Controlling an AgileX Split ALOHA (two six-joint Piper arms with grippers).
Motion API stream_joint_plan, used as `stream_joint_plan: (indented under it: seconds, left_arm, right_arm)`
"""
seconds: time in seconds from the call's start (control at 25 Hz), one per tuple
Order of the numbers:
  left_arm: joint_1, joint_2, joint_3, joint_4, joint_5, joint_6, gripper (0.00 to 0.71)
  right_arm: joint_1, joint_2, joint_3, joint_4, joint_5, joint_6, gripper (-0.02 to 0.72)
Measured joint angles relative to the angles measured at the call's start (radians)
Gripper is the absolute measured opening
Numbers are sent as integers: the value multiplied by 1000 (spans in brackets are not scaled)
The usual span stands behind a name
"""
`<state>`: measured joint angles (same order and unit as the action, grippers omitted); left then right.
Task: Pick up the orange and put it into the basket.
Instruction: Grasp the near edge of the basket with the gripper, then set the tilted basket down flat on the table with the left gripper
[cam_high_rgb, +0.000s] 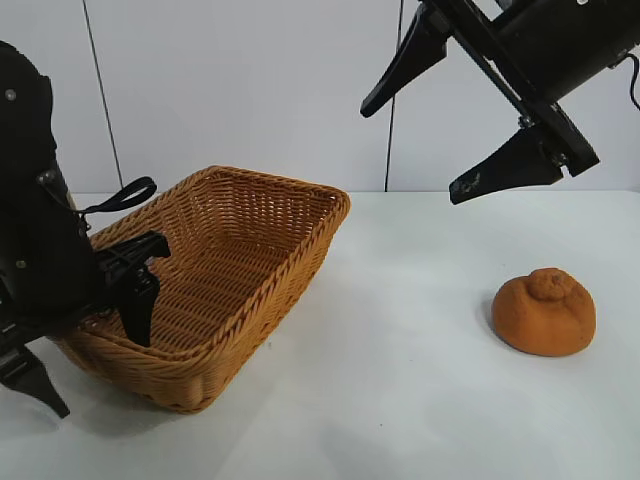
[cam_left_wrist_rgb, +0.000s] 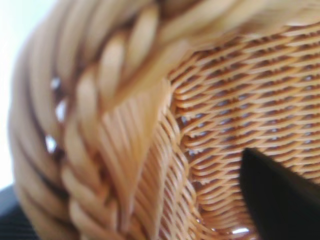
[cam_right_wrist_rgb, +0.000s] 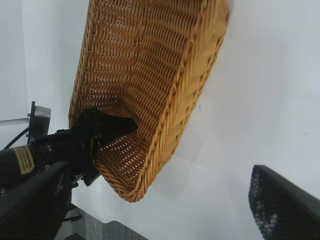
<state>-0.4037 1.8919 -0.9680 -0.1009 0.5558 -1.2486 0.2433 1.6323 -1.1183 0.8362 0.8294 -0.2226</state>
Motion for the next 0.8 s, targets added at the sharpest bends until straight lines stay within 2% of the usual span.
stream_joint_plan:
  seconds: [0.12, 0.2, 0.36, 0.52, 0.8]
  left_arm:
    - [1, 0, 1, -11, -9, -25, 162]
    - [4, -3, 0, -35, -36, -31, 112]
    - [30, -8, 0, -102, -37, 4, 96]
    - [83, -34, -19, -121, 6, 78, 91]
    - [165, -63, -139, -140, 112, 233, 90]
  right_arm:
    - [0, 0, 0, 0, 0, 0, 664]
    - [0, 0, 0, 0, 0, 0, 664]
    - [0, 0, 0, 0, 0, 0, 664]
    - [0, 0, 0, 0, 0, 0, 664]
    - [0, 0, 0, -4, 1, 0, 664]
